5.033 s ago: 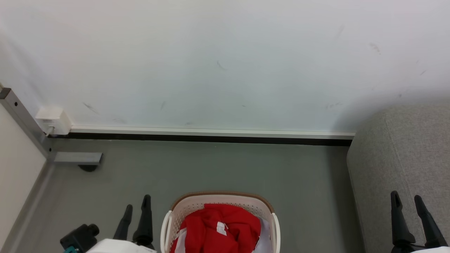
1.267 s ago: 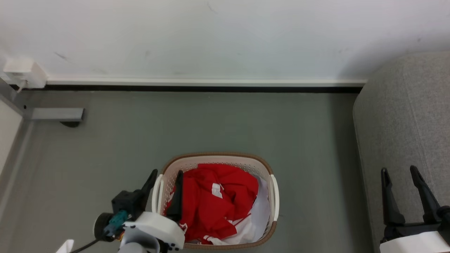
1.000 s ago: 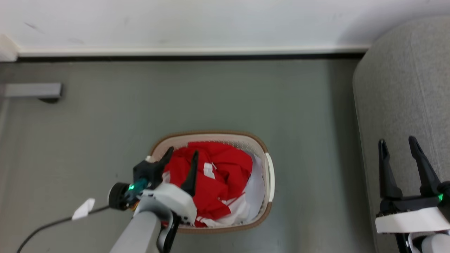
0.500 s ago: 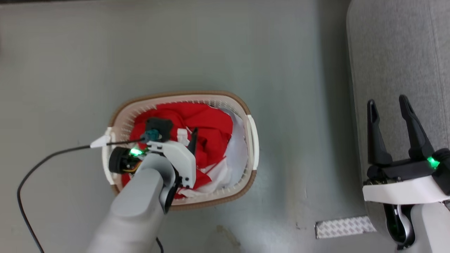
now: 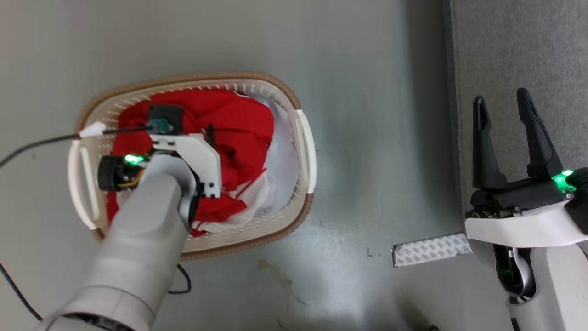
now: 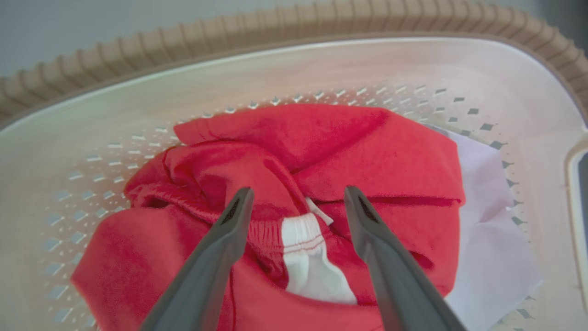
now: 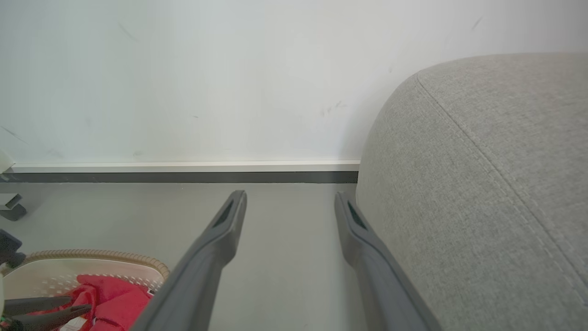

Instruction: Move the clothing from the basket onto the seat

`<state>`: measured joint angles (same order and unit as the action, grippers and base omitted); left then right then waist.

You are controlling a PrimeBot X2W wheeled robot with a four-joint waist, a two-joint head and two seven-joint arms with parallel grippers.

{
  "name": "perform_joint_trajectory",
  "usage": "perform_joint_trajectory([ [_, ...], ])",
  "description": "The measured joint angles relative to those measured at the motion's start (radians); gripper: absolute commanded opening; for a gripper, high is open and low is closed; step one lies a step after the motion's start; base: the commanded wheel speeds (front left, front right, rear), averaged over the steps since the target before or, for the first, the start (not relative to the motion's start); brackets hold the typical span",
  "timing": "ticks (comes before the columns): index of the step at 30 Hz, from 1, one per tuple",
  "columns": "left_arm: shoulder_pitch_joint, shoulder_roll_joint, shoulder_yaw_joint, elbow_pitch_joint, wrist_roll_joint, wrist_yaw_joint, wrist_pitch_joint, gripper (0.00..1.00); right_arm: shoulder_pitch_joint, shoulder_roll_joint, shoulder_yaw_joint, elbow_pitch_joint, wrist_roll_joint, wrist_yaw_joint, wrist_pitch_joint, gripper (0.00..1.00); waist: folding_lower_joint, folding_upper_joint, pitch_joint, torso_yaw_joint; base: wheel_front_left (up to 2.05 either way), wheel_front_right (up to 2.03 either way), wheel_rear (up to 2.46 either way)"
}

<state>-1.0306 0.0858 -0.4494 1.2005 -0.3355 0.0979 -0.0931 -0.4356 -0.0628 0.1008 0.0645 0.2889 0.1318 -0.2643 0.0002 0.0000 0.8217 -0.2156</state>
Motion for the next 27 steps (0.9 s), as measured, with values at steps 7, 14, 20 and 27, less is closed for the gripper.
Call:
perform_joint_trajectory([
  [7, -0.066, 0.03, 0.0, 0.04, 0.001, 0.03, -0.001, 1.0, -0.015, 0.004, 0.018, -0.006, 0.003, 0.0, 0.0, 1.0, -0.0001, 0.0, 0.052, -0.023, 0.0, 0.0, 0.0],
  [14, -0.102, 0.056, -0.011, 0.063, 0.004, 0.044, 0.042, 1.0, -0.034, 0.007, 0.031, -0.016, 0.009, 0.0, 0.0, 1.0, -0.0001, 0.0, 0.088, -0.037, 0.0, 0.0, 0.0],
  [20, -0.12, 0.058, -0.025, 0.072, 0.004, 0.046, 0.06, 1.0, -0.041, 0.008, 0.036, -0.019, 0.011, 0.0, 0.0, 1.0, -0.0001, 0.0, 0.113, -0.043, 0.0, 0.0, 0.0],
  [27, -0.118, 0.064, -0.049, 0.078, 0.012, 0.044, 0.073, 0.75, -0.048, 0.009, 0.039, -0.022, 0.021, 0.0, 0.0, 1.0, -0.0001, 0.0, 0.133, -0.051, 0.0, 0.0, 0.0],
])
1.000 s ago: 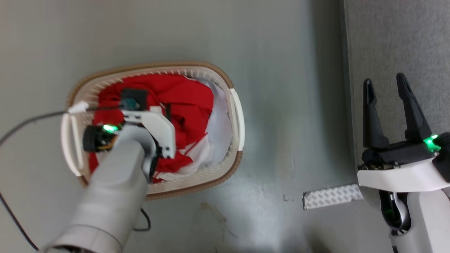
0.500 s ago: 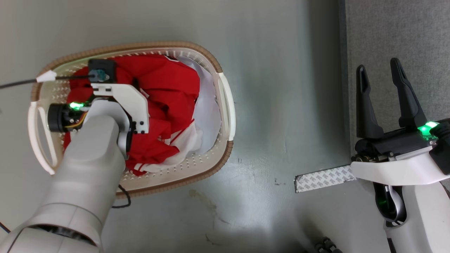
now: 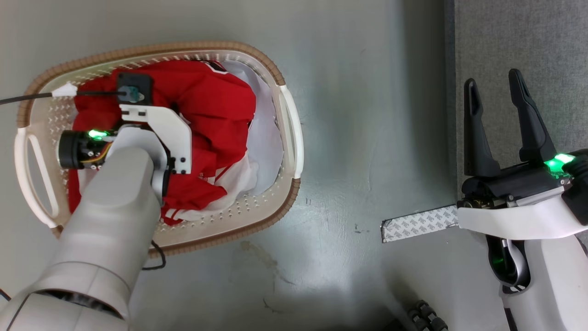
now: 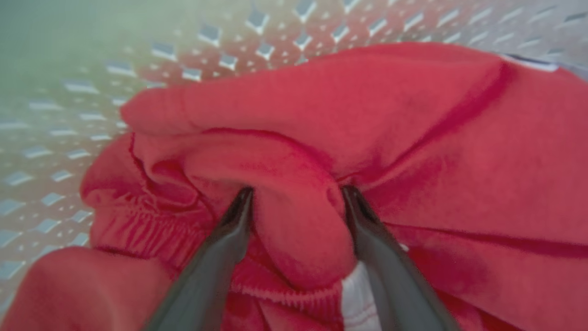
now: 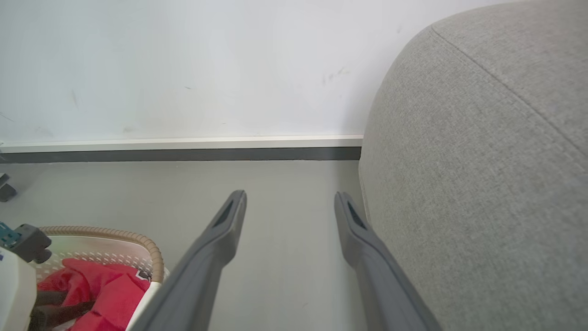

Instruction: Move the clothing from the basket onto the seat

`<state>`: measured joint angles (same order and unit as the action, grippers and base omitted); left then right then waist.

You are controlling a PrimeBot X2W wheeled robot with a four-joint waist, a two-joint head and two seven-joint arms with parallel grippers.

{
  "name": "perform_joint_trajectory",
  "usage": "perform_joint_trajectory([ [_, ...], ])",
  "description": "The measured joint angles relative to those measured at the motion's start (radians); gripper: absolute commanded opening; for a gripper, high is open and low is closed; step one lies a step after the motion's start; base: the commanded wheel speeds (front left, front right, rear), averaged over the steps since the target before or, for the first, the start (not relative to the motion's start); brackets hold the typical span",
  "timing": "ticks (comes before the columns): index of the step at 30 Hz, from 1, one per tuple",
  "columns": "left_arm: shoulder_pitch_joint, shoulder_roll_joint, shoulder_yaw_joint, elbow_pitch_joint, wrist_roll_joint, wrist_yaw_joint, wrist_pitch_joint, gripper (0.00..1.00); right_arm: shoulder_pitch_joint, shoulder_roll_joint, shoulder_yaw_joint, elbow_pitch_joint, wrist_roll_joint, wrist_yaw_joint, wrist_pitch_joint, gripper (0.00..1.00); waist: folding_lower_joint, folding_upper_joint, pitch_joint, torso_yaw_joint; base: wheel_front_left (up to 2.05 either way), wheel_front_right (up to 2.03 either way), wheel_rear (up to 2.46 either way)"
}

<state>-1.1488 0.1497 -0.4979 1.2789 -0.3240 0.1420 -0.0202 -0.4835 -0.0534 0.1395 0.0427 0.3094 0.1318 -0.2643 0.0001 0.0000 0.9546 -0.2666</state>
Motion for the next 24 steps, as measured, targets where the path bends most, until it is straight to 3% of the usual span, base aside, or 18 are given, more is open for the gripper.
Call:
perform_joint_trajectory([
  [1, 0.0, 0.0, -0.005, 0.0, 0.001, 0.0, 0.0, 0.17, 0.0, 0.0, -0.001, 0.0, 0.0, 0.0, 0.0, 1.0, 0.0, 0.0, 0.001, 0.0, 0.0, 0.0, 0.0],
  [2, 0.0, 0.0, -0.01, 0.0, 0.004, -0.005, 0.0, 0.0, 0.0, 0.0, -0.002, 0.0, 0.001, 0.0, 0.0, 1.0, 0.0, 0.0, 0.003, 0.0, 0.0, 0.0, 0.0],
  [13, 0.006, -0.043, -0.012, -0.006, -0.017, -0.049, -0.086, 0.0, 0.003, -0.001, -0.046, 0.018, 0.002, 0.0, 0.0, 1.0, 0.0, 0.0, -0.032, 0.036, 0.0, 0.0, 0.0],
  [24, 0.155, -0.095, -0.005, -0.042, -0.085, -0.125, -0.211, 0.0, 0.119, -0.021, -0.121, 0.058, -0.003, 0.0, 0.0, 1.0, -0.0001, 0.0, -0.219, 0.097, 0.0, 0.0, 0.0],
])
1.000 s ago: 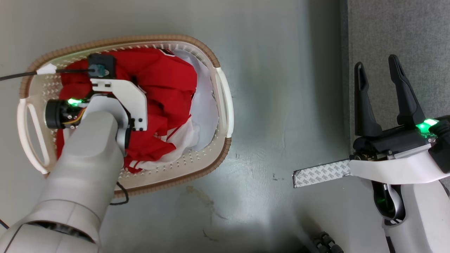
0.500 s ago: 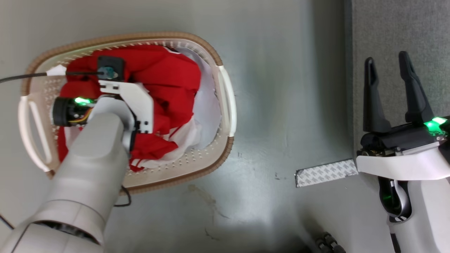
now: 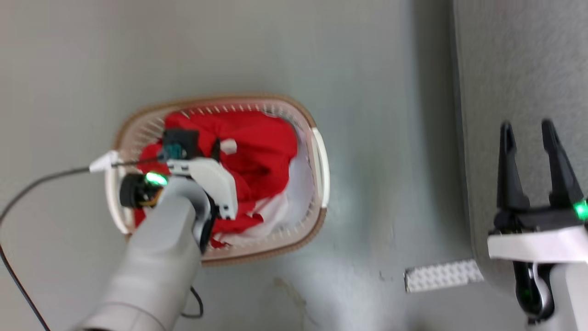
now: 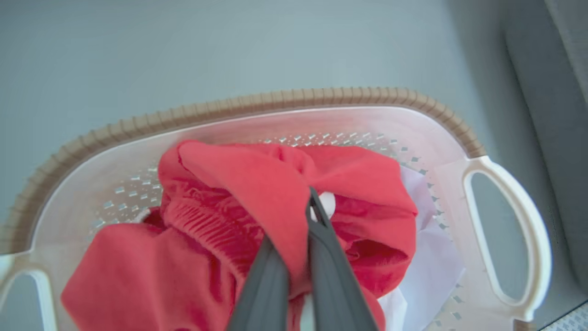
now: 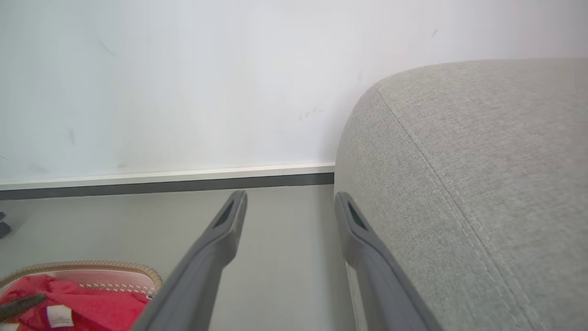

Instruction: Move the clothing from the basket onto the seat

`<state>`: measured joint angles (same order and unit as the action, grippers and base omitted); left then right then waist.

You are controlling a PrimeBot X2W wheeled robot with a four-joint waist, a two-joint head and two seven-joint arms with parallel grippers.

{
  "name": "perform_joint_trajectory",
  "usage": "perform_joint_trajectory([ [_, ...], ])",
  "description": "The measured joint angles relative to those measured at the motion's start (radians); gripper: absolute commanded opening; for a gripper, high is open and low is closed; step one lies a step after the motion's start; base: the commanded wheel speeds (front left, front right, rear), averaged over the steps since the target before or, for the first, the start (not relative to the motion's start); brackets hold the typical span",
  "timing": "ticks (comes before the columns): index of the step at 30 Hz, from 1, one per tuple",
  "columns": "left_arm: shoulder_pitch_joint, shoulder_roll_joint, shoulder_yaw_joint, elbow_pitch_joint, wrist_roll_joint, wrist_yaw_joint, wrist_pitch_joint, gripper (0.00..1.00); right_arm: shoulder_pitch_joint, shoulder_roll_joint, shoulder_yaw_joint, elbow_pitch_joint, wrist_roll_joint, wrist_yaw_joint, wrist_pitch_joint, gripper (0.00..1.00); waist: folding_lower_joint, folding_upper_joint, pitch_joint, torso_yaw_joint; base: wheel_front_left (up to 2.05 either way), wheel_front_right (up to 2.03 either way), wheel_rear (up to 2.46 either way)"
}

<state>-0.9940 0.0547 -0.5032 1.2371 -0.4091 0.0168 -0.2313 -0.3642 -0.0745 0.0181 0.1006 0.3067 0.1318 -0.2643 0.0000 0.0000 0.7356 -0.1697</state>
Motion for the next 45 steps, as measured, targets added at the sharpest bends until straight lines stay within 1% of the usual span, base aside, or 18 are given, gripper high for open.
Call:
perform_joint_trajectory([
  [5, 0.091, -0.004, -0.004, -0.071, -0.052, -0.038, -0.025, 0.0, 0.082, -0.012, -0.028, 0.021, -0.006, 0.0, 0.0, 1.0, 0.0, 0.0, -0.115, 0.031, 0.0, 0.0, 0.0],
  [7, 0.137, -0.005, -0.015, -0.115, -0.069, -0.046, -0.026, 0.0, 0.111, -0.013, -0.038, 0.026, -0.006, 0.0, 0.0, 1.0, 0.0, 0.0, -0.162, 0.043, 0.0, 0.0, 0.0],
  [10, 0.197, -0.005, -0.031, -0.181, -0.105, -0.045, -0.028, 0.0, 0.152, -0.017, -0.049, 0.031, -0.006, 0.0, 0.0, 1.0, -0.0001, 0.0, -0.231, 0.059, 0.0, 0.0, 0.0],
  [17, 0.314, -0.006, -0.045, -0.34, -0.122, -0.018, -0.032, 0.0, 0.222, -0.018, -0.055, 0.04, -0.011, 0.0, 0.0, 1.0, -0.0002, 0.0, -0.375, 0.088, 0.0, 0.0, 0.0],
  [25, 0.463, 0.002, -0.008, -0.525, -0.13, 0.007, -0.033, 0.0, 0.3, -0.017, -0.054, 0.052, -0.016, 0.0, 0.0, 1.0, -0.0003, 0.0, -0.523, 0.098, 0.0, 0.0, 0.0],
  [37, 0.623, 0.065, 0.02, -0.685, -0.167, 0.057, -0.015, 0.0, 0.394, -0.017, -0.06, 0.063, -0.021, 0.0, 0.0, 1.0, -0.0003, 0.0, -0.68, 0.087, 0.0, 0.0, 0.0],
  [45, 0.696, 0.116, 0.033, -0.784, -0.176, 0.091, 0.019, 0.0, 0.443, -0.032, -0.075, 0.061, -0.028, 0.0, 0.0, 1.0, -0.0002, 0.0001, -0.751, 0.085, 0.0, 0.0, 0.0],
])
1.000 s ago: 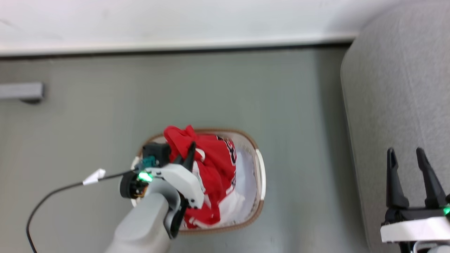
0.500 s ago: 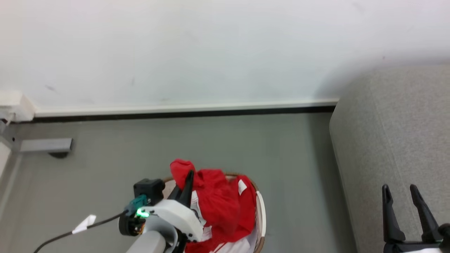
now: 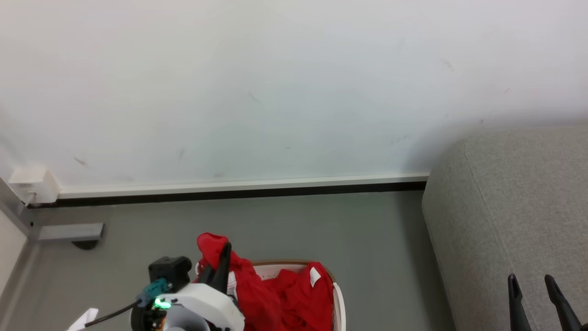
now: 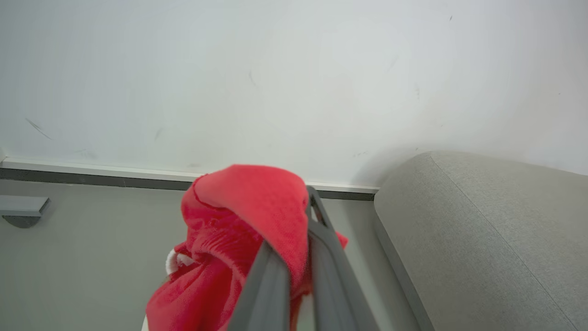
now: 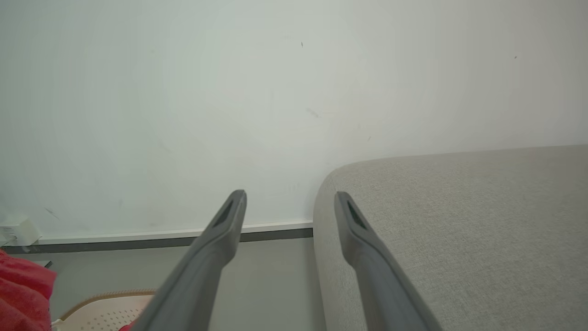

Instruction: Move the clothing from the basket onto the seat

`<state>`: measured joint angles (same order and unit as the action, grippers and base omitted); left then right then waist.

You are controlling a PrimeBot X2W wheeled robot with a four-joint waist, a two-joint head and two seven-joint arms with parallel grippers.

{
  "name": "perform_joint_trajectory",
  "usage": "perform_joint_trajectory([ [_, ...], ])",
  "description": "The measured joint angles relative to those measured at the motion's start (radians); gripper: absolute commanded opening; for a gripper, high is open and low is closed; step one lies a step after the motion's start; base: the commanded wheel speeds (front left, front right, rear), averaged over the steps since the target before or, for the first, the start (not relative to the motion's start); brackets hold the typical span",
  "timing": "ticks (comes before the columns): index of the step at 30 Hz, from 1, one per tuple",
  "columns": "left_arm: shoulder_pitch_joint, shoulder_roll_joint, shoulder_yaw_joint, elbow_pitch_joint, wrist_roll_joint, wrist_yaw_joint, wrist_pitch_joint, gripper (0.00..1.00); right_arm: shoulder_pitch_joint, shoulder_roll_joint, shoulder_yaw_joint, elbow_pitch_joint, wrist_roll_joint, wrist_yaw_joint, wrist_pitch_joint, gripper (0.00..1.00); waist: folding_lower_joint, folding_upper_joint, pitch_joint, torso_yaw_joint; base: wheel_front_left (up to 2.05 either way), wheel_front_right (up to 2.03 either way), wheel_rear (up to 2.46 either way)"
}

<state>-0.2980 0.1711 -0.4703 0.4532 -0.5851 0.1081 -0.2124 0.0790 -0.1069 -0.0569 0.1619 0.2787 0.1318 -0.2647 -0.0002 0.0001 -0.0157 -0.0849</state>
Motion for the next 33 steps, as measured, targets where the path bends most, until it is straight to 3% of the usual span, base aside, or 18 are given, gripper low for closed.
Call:
perform_joint_trajectory([
  [22, 0.046, 0.077, 0.0, -0.225, 0.001, 0.06, 0.084, 0.0, 0.009, -0.027, 0.047, -0.039, -0.014, 0.0, 0.0, 1.0, 0.0003, 0.0, -0.025, 0.014, 0.0, 0.0, 0.0],
  [26, 0.034, 0.079, -0.018, -0.257, 0.005, 0.059, 0.1, 0.0, -0.013, -0.046, 0.13, -0.072, -0.016, 0.0, 0.0, 1.0, 0.0003, 0.0, -0.024, 0.014, 0.0, 0.0, 0.0],
  [33, -0.021, 0.05, -0.062, -0.278, 0.015, 0.045, 0.132, 0.0, -0.077, -0.085, 0.383, -0.104, -0.004, 0.0, 0.0, 1.0, 0.0003, 0.0, -0.029, 0.016, 0.0, 0.0, 0.0],
])
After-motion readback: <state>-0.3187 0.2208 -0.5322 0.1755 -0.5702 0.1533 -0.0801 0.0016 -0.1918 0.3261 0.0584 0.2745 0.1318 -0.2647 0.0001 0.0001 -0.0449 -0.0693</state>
